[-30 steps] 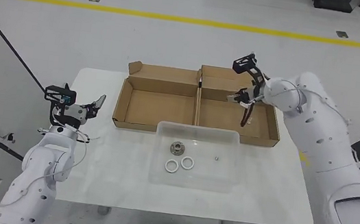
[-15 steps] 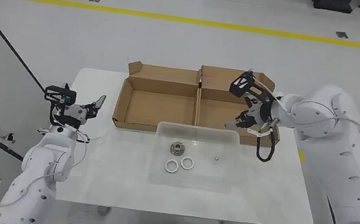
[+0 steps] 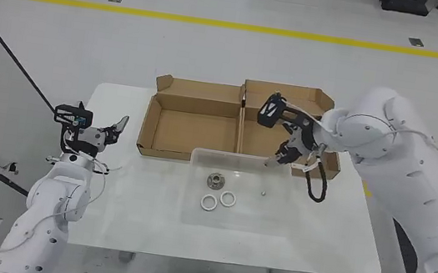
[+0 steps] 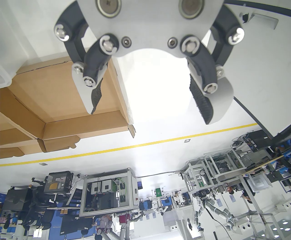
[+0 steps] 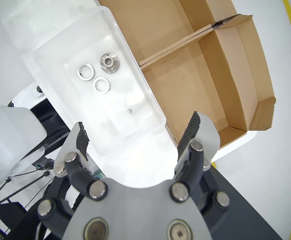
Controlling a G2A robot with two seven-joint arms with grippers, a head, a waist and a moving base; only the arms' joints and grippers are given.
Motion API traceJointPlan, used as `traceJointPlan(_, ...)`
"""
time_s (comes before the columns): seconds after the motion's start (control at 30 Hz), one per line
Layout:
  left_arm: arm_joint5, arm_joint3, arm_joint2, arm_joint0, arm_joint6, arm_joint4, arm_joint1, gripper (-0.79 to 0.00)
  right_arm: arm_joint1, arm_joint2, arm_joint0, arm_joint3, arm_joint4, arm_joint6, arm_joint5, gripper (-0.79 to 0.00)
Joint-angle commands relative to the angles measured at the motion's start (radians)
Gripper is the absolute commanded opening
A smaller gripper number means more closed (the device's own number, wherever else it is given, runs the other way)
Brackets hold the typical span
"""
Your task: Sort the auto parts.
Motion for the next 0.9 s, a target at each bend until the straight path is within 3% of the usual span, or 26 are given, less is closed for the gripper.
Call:
traceJointPlan(0.0, 0.0, 0.0, 0.0, 0.0, 0.0, 0.0, 0.0, 0.0, 0.007, -0.046, 0.026, 0.0, 0.02, 0.0, 0.0, 0.0)
traceJointPlan(0.43, 0.0, 0.0, 0.0, 0.0, 0.0, 0.0, 0.0, 0.0, 0.047, -0.228, 0.12, -0.031, 0.077, 0.0, 0.044, 0.0)
traceJointPlan(0.53, 0.0, 0.0, 0.0, 0.0, 0.0, 0.0, 0.0, 0.0, 0.054, -0.264, 0.128, -0.043, 0.088, 0.0, 0.059, -0.068)
traceJointPlan(0.87, 0.0, 0.0, 0.0, 0.0, 0.0, 0.0, 0.0, 0.0, 0.075, -0.354, 0.154, -0.061, 0.129, 0.0, 0.124, -0.034)
